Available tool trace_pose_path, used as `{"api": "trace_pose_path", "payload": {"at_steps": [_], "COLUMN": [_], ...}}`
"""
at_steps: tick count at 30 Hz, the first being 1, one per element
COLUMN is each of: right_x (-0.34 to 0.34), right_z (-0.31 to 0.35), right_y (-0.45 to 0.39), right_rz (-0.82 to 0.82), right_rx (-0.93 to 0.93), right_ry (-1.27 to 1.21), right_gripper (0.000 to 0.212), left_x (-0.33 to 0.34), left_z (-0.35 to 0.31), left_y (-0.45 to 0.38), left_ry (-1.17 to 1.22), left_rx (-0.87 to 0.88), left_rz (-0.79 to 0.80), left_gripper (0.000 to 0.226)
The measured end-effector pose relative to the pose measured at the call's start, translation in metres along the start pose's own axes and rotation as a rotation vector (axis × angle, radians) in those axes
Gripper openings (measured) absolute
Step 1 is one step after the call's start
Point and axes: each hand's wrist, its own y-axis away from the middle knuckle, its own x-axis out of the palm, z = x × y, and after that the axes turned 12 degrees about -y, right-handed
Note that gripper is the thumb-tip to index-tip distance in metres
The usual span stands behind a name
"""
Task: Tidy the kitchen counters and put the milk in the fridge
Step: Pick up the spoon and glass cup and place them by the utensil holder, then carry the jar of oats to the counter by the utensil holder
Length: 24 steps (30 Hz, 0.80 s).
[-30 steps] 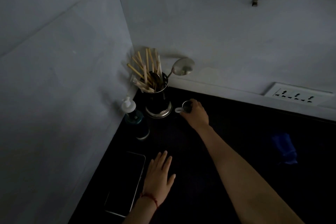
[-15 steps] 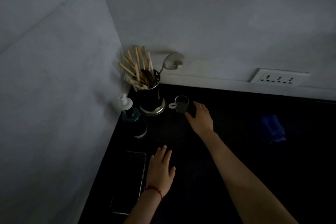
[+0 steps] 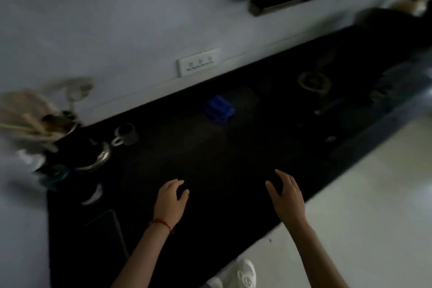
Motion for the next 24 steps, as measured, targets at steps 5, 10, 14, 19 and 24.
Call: {"api": "trace_pose_path", "payload": {"at_steps": [5,10,14,19,24], "right_x": [-0.078,-0.142,-0.190,-0.249,-0.299], "right_z": [-0.090,-0.176,-0.249,-0.336,-0.401], "right_y": [0.056,0.118,0.171,0.229,0.265], "right_rz": [-0.237,-0.434,-0.563,-0.655,-0.693], "right_rx": [0.201,0.413,0.570,0.755,0.890], "right_ry": [-0.035,-0.100,-0.167,-0.277,-0.392], "right_gripper": [0.047,0.045,0.045,0.045,0.042], "left_x": [0.043,0.110,0.181,0.284,0.354], "left_z": [-0.091,-0.194,-0.265,-0.324,-0.370], "left_y": [0.009,0.041,0.086,0.147,0.187], "left_ry": [-0.062,-0.098,-0.139,-0.227,-0.310], "left_rx": [0.366,0.642,0.735,0.733,0.661], "left_rz": [0.038,0.099,0.365,0.621,0.743], "left_gripper": [0.033,0.028,0.040,0.032,0.026]}}
